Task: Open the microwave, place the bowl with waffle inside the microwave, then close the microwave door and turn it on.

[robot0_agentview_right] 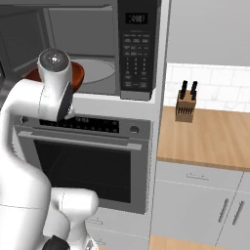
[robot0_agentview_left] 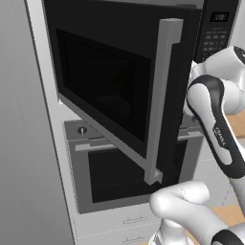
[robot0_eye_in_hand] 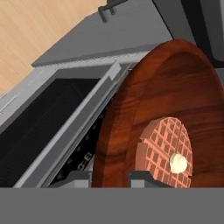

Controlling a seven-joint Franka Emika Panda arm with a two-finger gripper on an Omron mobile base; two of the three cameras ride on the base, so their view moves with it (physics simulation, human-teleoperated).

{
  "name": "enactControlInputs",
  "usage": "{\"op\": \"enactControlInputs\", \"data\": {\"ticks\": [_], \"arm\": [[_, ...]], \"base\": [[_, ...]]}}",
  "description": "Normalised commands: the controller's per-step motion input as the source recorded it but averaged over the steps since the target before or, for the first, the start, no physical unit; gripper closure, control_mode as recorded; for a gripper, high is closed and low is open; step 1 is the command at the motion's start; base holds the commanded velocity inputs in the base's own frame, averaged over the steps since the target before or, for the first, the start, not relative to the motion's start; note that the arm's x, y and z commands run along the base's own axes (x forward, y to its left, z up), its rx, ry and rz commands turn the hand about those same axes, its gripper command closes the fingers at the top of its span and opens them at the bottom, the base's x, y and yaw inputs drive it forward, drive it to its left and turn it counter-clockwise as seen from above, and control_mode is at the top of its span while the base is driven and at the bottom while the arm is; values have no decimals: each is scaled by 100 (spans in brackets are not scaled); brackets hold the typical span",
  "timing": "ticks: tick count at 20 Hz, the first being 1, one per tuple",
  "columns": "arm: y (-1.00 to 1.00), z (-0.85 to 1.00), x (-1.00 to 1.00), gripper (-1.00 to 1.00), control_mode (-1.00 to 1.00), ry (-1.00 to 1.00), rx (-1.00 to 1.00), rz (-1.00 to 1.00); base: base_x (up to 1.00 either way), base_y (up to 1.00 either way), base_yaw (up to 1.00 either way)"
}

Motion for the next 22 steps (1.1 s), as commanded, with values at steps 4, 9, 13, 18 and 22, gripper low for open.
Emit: {"op": "enactControlInputs", "data": {"ticks": [4,9,13,18,22], "arm": [[28,0,57,100,-100,5,0,0],[22,0,48,100,-100,1,0,-3],[6,0,45,100,-100,0,0,-8],[0,0,47,100,-100,0,0,-11],[4,0,46,100,-100,0,0,-11]], "base": [[0,0,0],[0,0,0],[0,0,0],[0,0,0],[0,0,0]]}}
